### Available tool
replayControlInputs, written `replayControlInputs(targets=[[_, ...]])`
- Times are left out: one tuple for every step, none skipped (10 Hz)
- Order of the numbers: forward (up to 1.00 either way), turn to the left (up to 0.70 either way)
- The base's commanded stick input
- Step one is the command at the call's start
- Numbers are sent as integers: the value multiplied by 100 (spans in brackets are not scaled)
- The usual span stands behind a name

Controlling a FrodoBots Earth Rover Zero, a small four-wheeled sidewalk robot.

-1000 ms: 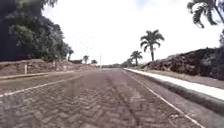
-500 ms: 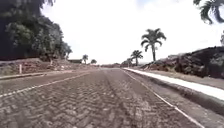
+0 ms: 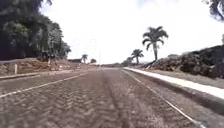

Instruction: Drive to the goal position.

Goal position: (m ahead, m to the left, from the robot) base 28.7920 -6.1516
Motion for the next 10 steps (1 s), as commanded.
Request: replayControlInputs(targets=[[100, 0], [100, 0], [100, 0], [100, 0], [100, 0], [100, 0], [100, 0], [100, 0], [100, 0], [100, 0]])
